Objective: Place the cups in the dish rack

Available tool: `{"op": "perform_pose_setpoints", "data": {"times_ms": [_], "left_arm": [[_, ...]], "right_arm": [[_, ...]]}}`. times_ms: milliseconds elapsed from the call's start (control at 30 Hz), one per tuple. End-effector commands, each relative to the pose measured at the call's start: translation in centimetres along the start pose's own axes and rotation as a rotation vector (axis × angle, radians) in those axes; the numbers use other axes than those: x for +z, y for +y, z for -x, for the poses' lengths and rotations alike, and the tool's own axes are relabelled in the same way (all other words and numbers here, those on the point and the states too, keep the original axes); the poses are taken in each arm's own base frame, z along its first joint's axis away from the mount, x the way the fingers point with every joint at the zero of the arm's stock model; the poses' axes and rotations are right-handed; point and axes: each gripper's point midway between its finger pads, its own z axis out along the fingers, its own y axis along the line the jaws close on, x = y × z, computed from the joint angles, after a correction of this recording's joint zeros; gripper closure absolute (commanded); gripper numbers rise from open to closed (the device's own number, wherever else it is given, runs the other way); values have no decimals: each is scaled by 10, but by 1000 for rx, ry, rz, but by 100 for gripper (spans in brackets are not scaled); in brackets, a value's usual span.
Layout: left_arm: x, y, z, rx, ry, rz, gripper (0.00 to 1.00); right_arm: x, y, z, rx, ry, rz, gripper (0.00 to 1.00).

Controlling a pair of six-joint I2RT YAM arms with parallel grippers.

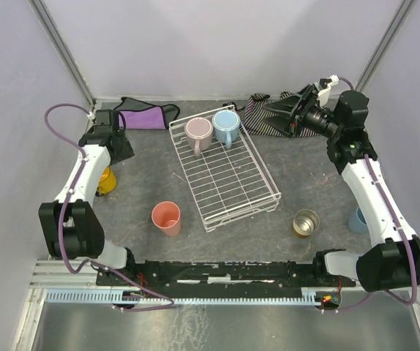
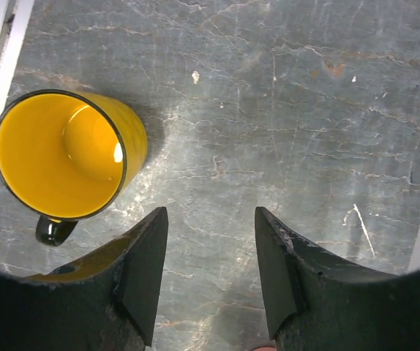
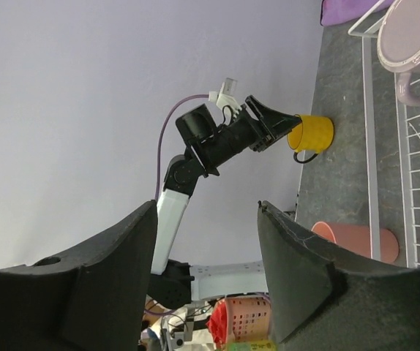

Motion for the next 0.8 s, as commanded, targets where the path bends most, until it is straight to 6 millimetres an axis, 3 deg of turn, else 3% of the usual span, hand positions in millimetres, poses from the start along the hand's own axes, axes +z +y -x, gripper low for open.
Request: {"op": "perform_pose_setpoints", "data": {"times_ms": [0, 267, 567, 767], "left_arm": [[-3, 21, 11, 58, -30, 52, 43], [8, 49, 3, 84, 11, 93, 42], [31, 59, 0, 105, 68, 62, 43], [48, 53, -13, 120, 124, 13, 45]], "right_arm": [[-3, 20, -9, -58, 21, 73, 35], [0, 18, -10, -59, 32, 77, 35], [4, 15, -7, -51, 34, 82, 35], [7, 14, -4, -50, 34, 81, 35]]}}
